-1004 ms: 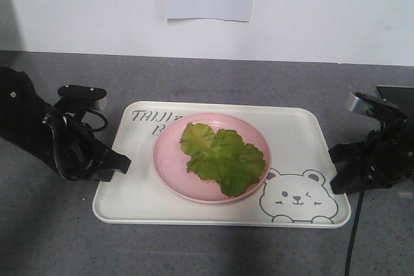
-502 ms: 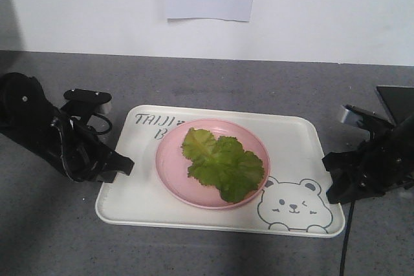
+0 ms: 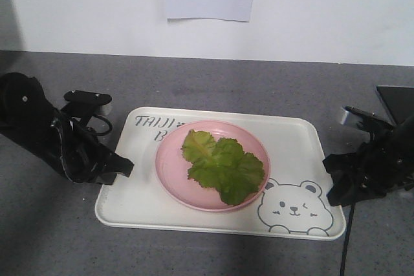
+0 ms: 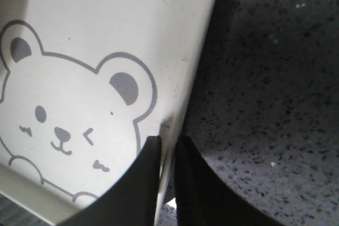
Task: Transfer vegetables to tray and serve
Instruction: 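Lower the tray onto the counter with both grippers, then open both grippers and lift them away from the tray edges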
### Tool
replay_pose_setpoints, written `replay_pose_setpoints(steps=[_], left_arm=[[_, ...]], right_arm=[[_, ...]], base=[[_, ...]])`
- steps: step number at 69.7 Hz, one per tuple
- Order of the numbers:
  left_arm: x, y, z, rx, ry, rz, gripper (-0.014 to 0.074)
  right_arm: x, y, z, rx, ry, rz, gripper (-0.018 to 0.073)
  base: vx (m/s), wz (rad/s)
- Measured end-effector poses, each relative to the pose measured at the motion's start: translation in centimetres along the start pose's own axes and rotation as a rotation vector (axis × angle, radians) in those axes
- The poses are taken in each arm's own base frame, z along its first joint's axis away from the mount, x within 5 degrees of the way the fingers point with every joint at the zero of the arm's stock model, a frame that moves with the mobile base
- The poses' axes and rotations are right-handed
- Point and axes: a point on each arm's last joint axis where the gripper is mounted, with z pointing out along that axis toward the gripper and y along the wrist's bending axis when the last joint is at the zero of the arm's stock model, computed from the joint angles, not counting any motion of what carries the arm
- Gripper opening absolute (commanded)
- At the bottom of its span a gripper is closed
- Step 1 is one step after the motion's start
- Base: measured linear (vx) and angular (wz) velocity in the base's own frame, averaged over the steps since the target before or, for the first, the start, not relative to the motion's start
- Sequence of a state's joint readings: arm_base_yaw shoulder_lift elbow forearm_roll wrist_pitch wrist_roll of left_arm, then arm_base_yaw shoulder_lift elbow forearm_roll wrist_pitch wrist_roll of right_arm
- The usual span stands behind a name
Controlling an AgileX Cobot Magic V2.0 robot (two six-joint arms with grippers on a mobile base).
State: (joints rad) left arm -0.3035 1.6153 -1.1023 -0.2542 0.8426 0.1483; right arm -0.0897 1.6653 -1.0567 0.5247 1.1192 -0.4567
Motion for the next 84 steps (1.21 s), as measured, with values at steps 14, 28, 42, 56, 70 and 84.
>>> replay_pose_setpoints(steps=[14,28,42,56,70,84], left_arm=[[0.2,-0.1,0.0,0.003,0.018,0.022,0.0208],[0.3,-0.2,0.0,0.015,0.028,0.012,0.0314],[0.3,-0.4,0.0,0.024,0.030,0.010,0.0328],[0.4,-0.5,0.0,0.020,0.039,0.032,0.0328],[1.0,-0.4,-2.0,-0.019,0.037,0.089,0.0328],[1.9,-1.0,-5.8,-0.033,-0.041,0.127,0.0328]], right_arm=[[0.1,0.0,0.0,0.004,0.007,-0.014,0.0125],[0.2,0.2,0.0,-0.010,0.025,-0.019,0.0205],[0.2,0.3,0.1,-0.015,0.025,-0.015,0.0263],[0.3,0.2,-0.1,0.000,0.031,-0.026,0.0263],[1.0,1.1,-2.2,0.048,-0.003,-0.078,0.0263],[3.0,2.9,-6.0,0.126,-0.109,-0.113,0.0263]], base=[[0.00,0.00],[0.00,0.00],[0.00,0.00],[0.00,0.00],[0.00,0.00],[0.00,0.00]])
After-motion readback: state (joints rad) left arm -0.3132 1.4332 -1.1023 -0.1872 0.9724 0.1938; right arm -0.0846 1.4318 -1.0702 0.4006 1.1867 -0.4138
